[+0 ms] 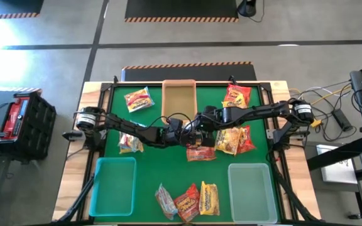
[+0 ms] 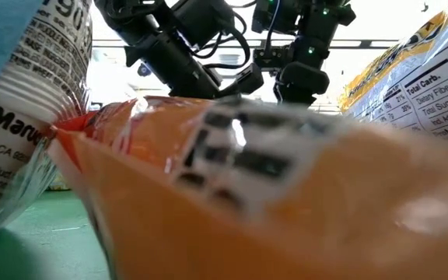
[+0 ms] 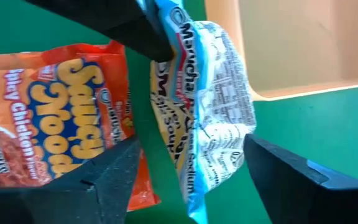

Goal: Sort Maruchan noodles
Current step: Put the blue noodle pack into the yellow bin

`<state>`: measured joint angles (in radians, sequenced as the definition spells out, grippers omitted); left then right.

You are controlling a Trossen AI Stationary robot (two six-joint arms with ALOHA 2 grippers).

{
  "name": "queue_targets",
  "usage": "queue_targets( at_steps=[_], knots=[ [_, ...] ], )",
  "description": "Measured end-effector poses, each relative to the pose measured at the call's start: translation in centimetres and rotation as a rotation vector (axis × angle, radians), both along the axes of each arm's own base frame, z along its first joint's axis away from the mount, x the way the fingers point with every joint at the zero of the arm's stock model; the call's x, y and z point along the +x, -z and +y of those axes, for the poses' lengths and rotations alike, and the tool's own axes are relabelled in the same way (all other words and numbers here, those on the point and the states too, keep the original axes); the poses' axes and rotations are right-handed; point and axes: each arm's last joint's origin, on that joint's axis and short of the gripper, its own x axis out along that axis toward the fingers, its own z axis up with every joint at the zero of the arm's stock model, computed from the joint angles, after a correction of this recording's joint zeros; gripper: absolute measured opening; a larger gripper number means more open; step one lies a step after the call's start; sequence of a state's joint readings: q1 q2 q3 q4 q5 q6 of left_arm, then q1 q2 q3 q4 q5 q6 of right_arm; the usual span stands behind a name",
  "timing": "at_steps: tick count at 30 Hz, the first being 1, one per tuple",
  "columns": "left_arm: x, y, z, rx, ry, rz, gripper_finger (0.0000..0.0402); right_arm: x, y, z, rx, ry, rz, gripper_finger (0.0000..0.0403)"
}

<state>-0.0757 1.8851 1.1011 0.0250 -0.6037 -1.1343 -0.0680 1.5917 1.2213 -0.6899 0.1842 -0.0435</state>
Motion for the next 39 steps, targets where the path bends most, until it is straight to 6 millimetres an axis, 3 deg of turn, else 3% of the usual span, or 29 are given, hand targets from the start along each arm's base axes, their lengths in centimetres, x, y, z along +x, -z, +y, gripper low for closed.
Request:
queue_targets(
  at_steps=[8, 18, 26, 31, 39],
  knots=[
    [0.3, -0.3, 0.2, -0.004, -0.004, -0.040, 0.0084, 0.0, 0.3, -1.0, -0.035, -0.046, -0.001, 0.0320],
    [0.2, -0.2, 0.6, -0.011, -0.008, -0.026, 0.0084, 1.0, 4.1, -1.7, -0.015, -0.034, 0.078, 0.0322],
    [0.2, -0.1, 0.7, -0.020, -0.009, -0.023, 0.0084, 1.4, 4.4, -2.1, -0.009, -0.011, 0.073, 0.0322],
    [0.2, -0.1, 0.7, -0.016, -0.005, -0.019, 0.0084, 1.4, 4.4, -2.1, -0.006, -0.001, 0.071, 0.0295],
    [0.1, 0.0, 0.5, -0.018, 0.028, 0.002, 0.0084, 1.3, 4.2, -2.1, -0.007, -0.005, 0.084, 0.0201]
  ],
)
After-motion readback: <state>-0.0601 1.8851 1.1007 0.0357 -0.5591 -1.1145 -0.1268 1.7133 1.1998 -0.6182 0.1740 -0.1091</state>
